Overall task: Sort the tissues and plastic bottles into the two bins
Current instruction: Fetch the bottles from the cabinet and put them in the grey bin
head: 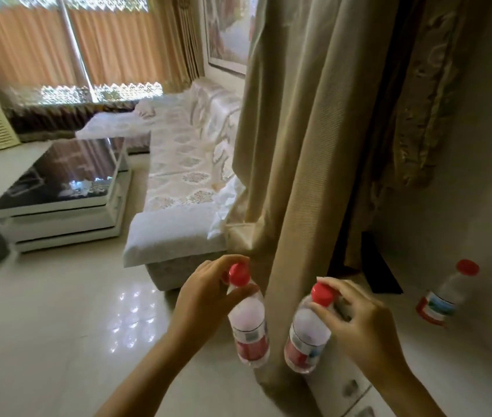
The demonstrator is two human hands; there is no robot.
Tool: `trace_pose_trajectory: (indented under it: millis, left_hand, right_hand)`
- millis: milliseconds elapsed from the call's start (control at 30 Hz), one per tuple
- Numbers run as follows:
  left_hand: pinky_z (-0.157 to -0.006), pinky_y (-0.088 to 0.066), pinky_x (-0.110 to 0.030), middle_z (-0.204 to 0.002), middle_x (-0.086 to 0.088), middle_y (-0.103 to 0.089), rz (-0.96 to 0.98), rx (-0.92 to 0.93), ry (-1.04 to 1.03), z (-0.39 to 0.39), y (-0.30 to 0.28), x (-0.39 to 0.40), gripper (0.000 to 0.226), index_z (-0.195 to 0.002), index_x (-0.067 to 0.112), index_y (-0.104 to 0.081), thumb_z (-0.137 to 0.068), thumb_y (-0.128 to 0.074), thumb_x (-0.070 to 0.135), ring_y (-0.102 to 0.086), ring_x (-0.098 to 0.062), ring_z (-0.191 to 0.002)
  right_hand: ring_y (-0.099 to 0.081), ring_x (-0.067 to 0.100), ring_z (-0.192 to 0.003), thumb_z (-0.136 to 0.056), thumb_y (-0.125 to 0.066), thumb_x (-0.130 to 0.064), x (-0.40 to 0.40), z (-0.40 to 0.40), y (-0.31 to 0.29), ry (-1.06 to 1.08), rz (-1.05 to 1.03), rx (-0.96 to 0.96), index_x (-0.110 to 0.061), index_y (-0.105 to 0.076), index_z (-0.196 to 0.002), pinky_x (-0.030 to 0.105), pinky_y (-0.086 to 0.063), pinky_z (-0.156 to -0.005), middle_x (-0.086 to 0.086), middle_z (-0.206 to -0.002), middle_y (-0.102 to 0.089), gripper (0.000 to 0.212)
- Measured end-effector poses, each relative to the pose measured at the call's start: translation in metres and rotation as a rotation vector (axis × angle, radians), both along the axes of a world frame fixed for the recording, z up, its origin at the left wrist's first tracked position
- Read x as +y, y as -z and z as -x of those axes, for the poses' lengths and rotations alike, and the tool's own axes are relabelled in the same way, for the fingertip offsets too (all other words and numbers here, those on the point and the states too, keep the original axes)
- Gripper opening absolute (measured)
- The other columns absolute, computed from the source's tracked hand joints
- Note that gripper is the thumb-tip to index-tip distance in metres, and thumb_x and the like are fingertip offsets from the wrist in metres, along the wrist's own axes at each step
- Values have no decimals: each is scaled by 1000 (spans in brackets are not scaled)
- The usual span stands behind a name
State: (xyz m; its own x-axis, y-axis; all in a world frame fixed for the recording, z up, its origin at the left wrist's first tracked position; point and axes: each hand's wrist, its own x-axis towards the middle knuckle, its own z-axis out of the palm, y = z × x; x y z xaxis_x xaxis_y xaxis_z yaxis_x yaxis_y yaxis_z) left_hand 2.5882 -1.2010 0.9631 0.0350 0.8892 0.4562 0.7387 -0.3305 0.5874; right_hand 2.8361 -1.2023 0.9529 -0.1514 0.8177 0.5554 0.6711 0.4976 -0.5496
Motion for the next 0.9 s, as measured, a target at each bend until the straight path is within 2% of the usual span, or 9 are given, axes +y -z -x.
trace_pose_trajectory:
  millis: [67, 167, 300, 367, 433, 500, 633, 767, 900]
  left_hand:
    - [-72, -57, -27, -99, 15, -63, -20, 24, -63, 42, -10, -24, 55, -115, 39, -56, -71, -47, 73, -60, -4, -87]
    - [-65, -52, -20, -93, 10, -68, -39, 112, -170, 104, -27, -63, 56, -111, 29, -62, -74, -48, 68, -59, -4, -77]
    - [-68, -38, -7, -91, 7, -70, -5, 166, -296, 182, -42, -107, 57, -108, 26, -65, -71, -50, 67, -57, -3, -74]
    - [-69, -40, -9, -93, 5, -71, -2, 166, -353, 217, -46, -129, 61, -110, 25, -65, -71, -49, 68, -58, -4, -76]
    - [-70, -44, -15, -94, 2, -72, -21, 156, -420, 251, -49, -152, 63, -112, 23, -65, -71, -49, 68, -60, -6, -77]
    - [-70, -46, -17, -94, 1, -72, -31, 151, -491, 282, -50, -173, 63, -112, 21, -66, -71, -49, 67, -61, -8, -77]
    - [-70, -45, -12, -96, 4, -71, -7, 152, -616, 344, -43, -203, 61, -113, 23, -65, -74, -50, 68, -60, -4, -77]
    - [-68, -41, -6, -95, 16, -65, -4, 108, -753, 402, -32, -218, 61, -112, 28, -65, -73, -49, 72, -59, 1, -76]
    - [-70, -45, -11, -97, 17, -66, 43, 66, -868, 469, -18, -214, 57, -112, 33, -64, -71, -54, 71, -60, 0, -80]
  right_hand:
    - [-63, 7, -91, -75, -64, -52, -6, 44, -8, -79, -21, 14, -18, -66, -111, 22, -53, -79, -6, -103, -69, 50]
    - [-60, 3, -90, -73, -73, -46, -14, 111, -20, -199, -69, -19, -22, -63, -113, 14, -49, -80, -8, -101, -67, 48]
    - [-61, 5, -91, -75, -68, -53, -23, 195, -27, -361, -101, -26, -27, -61, -113, 19, -51, -80, -16, -101, -63, 47]
    - [-61, 4, -89, -78, -63, -57, -29, 234, -30, -445, -120, -25, -26, -62, -111, 16, -51, -80, -17, -99, -63, 45]
    - [-61, 2, -87, -78, -62, -58, -37, 273, -34, -522, -137, -45, -21, -65, -108, 6, -45, -80, -10, -95, -68, 48]
    - [-62, 4, -86, -77, -66, -55, -43, 313, -36, -581, -132, -67, -16, -68, -106, 2, -42, -79, -4, -95, -71, 48]
    - [-65, 11, -84, -74, -63, -49, -43, 391, -32, -691, -126, -111, -14, -69, -106, 19, -49, -76, 2, -95, -72, 48]
    - [-59, 3, -82, -75, -59, -53, -34, 474, -22, -808, -103, -148, -18, -67, -106, 19, -49, -72, -2, -95, -72, 48]
    - [-62, 6, -82, -77, -57, -60, -16, 561, -11, -914, -86, -185, -21, -66, -107, 21, -52, -68, -3, -95, -72, 49]
